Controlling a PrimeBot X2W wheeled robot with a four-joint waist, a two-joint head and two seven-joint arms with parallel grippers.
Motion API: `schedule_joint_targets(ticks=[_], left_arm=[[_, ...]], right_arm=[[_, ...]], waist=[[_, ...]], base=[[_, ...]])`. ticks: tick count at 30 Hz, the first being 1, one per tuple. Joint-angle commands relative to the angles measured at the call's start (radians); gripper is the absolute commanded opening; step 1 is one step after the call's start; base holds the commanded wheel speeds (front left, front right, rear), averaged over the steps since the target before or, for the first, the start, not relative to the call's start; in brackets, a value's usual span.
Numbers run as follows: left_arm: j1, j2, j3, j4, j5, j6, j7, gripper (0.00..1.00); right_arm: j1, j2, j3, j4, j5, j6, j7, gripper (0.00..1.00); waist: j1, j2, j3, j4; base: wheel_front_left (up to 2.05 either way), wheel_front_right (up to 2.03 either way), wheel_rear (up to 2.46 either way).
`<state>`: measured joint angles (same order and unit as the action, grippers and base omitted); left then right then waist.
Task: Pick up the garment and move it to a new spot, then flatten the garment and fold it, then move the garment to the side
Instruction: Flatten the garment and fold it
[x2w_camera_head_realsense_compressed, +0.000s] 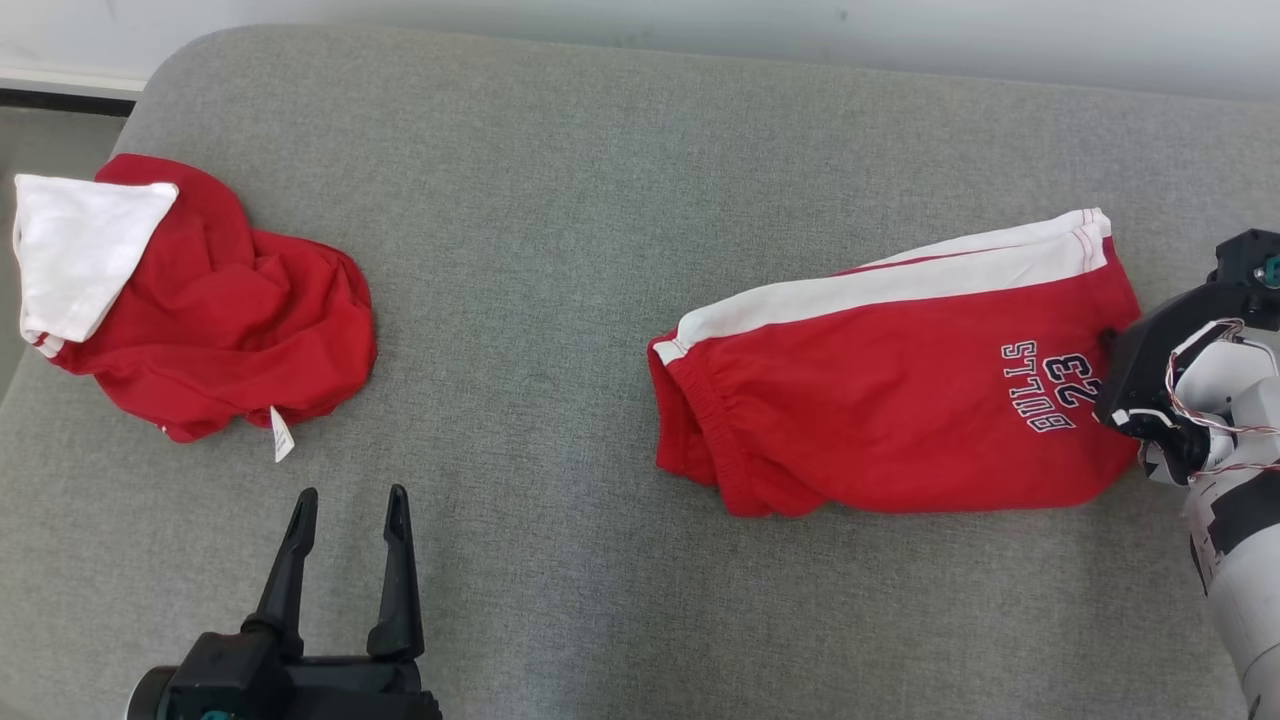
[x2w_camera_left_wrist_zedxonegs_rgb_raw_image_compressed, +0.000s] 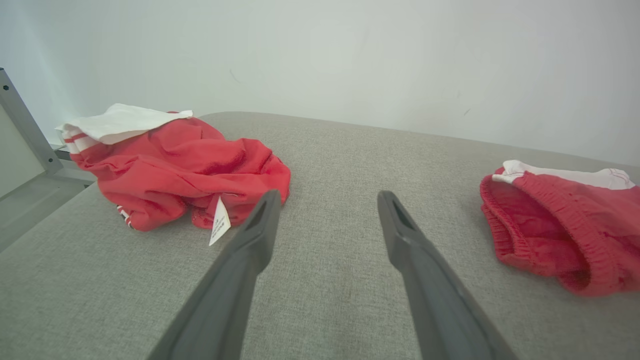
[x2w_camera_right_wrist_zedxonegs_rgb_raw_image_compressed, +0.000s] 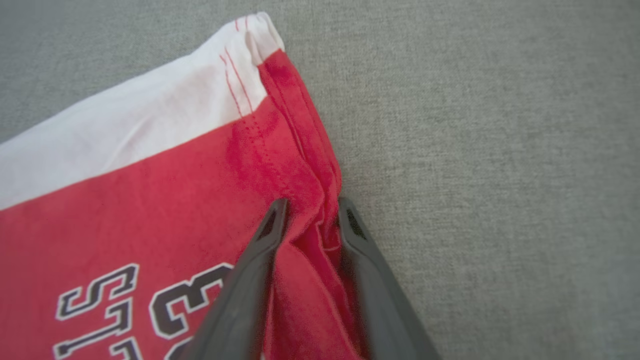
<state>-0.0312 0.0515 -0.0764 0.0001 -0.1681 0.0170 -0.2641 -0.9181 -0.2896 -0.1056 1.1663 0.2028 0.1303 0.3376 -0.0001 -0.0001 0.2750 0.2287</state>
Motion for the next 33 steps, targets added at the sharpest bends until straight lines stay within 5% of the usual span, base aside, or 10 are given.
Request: schedule_joint_targets(ticks=[1,15,24,33], left_arm=[[0.006,-0.001,-0.001,0.002,-0.003,-0.001,0.0,1.0],[0.024,-0.001,-0.002,0.014,-0.002,0.004,0.0,1.0],[0.047,-0.001,-0.015,0.027,-0.008,0.002,0.0,1.0],[0.073,-0.001,-0.017,0.045,-0.007,0.002,0.0,1.0]], right_arm=[[0.052,0.015,0.012,0.023,0.014,0.001,0.023,0.0],[0.124,-0.093,-0.015,-0.063,0.025,-0.001,-0.115,0.0],[0.181,-0.158,-0.079,-0.099,-0.078,-0.001,-0.18,0.0],[0.225,-0.024,-0.036,-0.286,-0.14,-0.001,-0.151,0.0]], waist=[[0.0001,0.0001,0.001,0.001],[0.0001,0.0001,-0.063,-0.056],[0.0001,0.0001,-0.114,-0.08],[0.0001,0.0001,-0.165,-0.092]], base=[[0.0,0.0,0.0],[0.0,0.0,0.0],[0.0,0.0,0.0],[0.0,0.0,0.0]])
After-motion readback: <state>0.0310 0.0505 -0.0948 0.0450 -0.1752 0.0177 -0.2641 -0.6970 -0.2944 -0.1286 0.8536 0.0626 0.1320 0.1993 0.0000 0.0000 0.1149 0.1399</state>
